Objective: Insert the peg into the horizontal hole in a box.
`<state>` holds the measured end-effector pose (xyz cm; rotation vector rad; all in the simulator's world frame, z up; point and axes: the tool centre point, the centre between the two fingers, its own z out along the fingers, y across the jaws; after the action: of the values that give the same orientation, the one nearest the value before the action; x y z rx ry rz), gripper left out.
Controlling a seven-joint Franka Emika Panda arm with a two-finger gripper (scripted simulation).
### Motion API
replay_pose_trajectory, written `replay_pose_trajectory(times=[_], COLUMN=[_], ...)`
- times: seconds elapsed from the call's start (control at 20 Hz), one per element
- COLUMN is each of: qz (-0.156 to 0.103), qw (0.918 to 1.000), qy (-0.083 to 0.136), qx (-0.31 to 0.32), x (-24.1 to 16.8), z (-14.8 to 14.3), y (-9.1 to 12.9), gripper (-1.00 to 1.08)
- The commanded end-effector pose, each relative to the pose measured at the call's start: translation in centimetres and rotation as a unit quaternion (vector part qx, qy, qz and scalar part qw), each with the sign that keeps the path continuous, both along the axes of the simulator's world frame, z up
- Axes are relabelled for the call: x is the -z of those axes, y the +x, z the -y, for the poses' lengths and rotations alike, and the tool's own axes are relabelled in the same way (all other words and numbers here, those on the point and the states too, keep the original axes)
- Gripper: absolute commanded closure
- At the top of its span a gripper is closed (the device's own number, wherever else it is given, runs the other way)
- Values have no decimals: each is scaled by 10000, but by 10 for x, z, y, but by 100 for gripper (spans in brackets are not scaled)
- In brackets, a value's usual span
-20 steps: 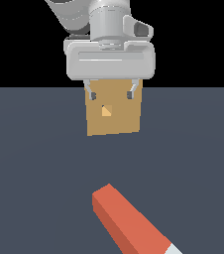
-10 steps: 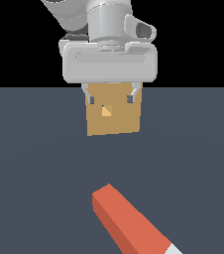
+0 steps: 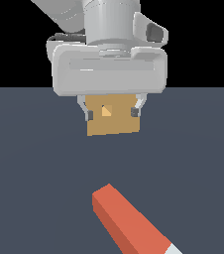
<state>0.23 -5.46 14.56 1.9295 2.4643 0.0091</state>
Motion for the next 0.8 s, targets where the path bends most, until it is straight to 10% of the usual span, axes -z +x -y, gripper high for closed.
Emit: replay_pose_trajectory(times=[0.0,0.75], qz=[-5,-39], qw=[9998,9917], qy=[0,3], qx=[-174,-1285], x=[6,48], z=[18,130], y=[2,35], gripper=[-92,-92])
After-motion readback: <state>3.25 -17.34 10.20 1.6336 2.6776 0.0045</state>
